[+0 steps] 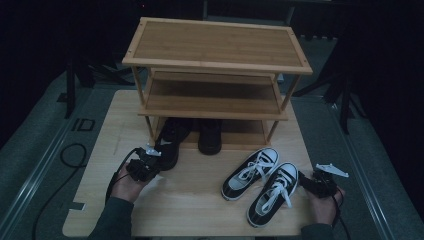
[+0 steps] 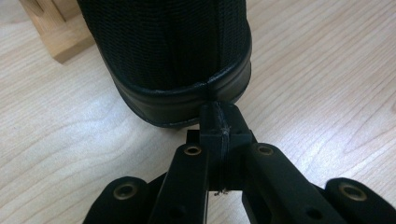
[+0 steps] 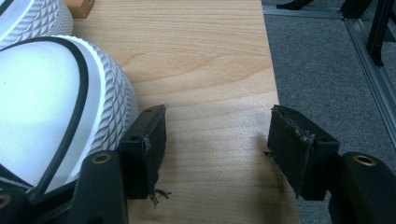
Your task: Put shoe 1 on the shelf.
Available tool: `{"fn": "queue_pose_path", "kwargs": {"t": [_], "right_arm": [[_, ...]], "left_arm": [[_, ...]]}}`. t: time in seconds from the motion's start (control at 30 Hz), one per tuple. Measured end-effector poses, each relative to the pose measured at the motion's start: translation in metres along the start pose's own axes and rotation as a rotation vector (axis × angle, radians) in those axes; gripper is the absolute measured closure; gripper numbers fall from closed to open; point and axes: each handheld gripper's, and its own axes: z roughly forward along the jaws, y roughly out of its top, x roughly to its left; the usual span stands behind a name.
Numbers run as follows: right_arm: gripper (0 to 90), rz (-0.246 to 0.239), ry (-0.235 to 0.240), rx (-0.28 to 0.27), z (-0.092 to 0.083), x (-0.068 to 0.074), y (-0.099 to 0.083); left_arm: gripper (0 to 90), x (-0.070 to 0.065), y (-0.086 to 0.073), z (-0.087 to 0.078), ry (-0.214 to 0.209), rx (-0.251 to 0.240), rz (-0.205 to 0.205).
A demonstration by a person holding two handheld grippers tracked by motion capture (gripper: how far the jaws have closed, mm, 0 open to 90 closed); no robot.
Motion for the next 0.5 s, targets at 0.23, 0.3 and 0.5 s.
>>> {"fn": "queue_pose_path", "kwargs": {"t": [0.23,0.3,0.5], "right_arm": [[36.8,0.0,0.0,0.0,0.0,0.0,0.0],[36.8,0.0,0.0,0.0,0.0,0.0,0.0],[36.7,0.0,0.0,0.0,0.0,0.0,0.0]], "left_arm": [[89.7,0.007,0.006,0.0,0.024,-0.004,-0.012],[89.7,0.008,0.008,0.001,0.03,-0.008,-0.015],[89.7,0.013,0.015,0.004,0.04,-0.008,-0.024]]}}
